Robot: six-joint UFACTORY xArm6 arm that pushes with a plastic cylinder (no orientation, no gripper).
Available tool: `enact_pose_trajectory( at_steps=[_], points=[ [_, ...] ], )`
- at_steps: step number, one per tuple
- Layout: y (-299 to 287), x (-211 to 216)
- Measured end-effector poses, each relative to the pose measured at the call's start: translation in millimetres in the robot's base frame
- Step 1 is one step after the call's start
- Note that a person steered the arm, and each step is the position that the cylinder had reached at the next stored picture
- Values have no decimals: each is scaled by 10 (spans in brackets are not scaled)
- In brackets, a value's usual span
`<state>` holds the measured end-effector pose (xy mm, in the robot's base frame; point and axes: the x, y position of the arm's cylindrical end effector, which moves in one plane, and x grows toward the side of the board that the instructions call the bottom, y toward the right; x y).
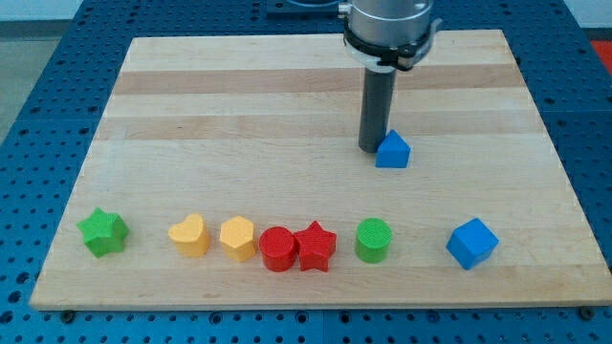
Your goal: Push the blue triangle into the blue cube
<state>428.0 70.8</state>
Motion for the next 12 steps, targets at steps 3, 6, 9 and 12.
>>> enact_pose_trajectory(
  at_steps=[3, 6, 9, 12],
  points=[
    [870, 85],
    [719, 96],
    [1208, 257],
    [1259, 217]
  ],
)
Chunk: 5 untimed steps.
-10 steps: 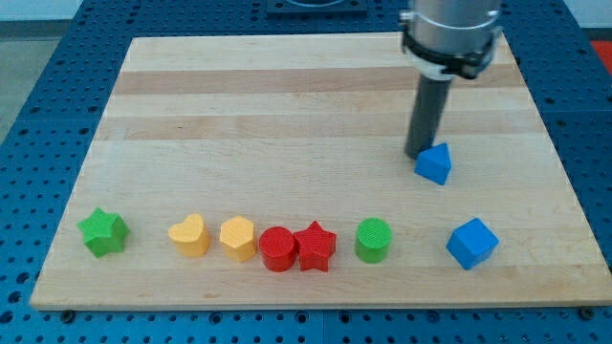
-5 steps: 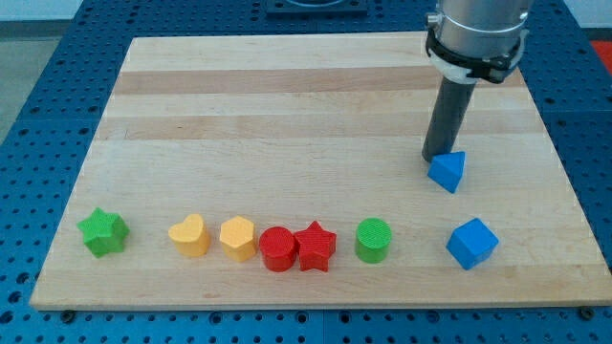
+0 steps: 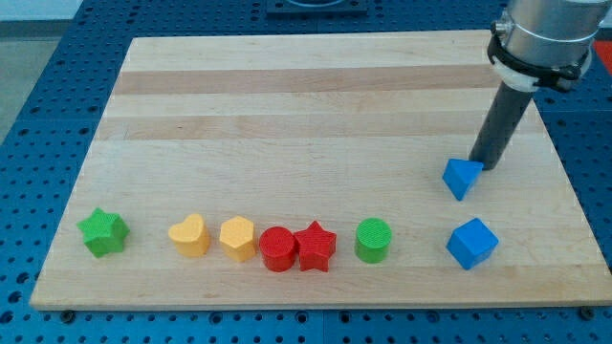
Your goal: Push the blue triangle into the blue cube
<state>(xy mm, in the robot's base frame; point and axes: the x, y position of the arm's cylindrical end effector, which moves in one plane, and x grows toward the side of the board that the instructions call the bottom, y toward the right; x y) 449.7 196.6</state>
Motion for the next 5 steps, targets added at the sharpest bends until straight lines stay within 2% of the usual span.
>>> enact_pose_trajectory(
  at_steps=[2, 5],
  points=[
    [-328, -100],
    [-331, 230]
  ],
)
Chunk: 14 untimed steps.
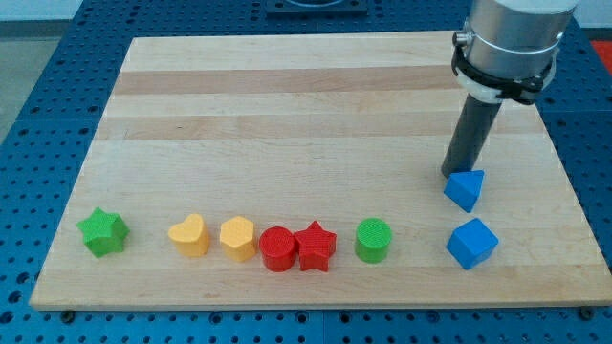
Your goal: Push the blue triangle into the blue cube
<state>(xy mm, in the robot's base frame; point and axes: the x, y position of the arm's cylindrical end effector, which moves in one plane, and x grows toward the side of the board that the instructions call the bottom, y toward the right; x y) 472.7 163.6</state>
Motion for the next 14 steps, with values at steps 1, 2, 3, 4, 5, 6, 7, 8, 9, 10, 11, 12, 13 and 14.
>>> enact_pose_trajectory(
  at_steps=[1, 2, 3, 4, 5, 6, 7, 8, 9, 10, 11, 12, 13, 14],
  points=[
    [0, 73],
    [0, 158],
    [-26, 256],
    [-34, 331],
    [-34, 368],
    [70, 440],
    [158, 516],
    [196, 587],
    [235, 643],
    [235, 644],
    [235, 619],
    [56, 109],
    [-322, -394],
    [-875, -899]
  ],
)
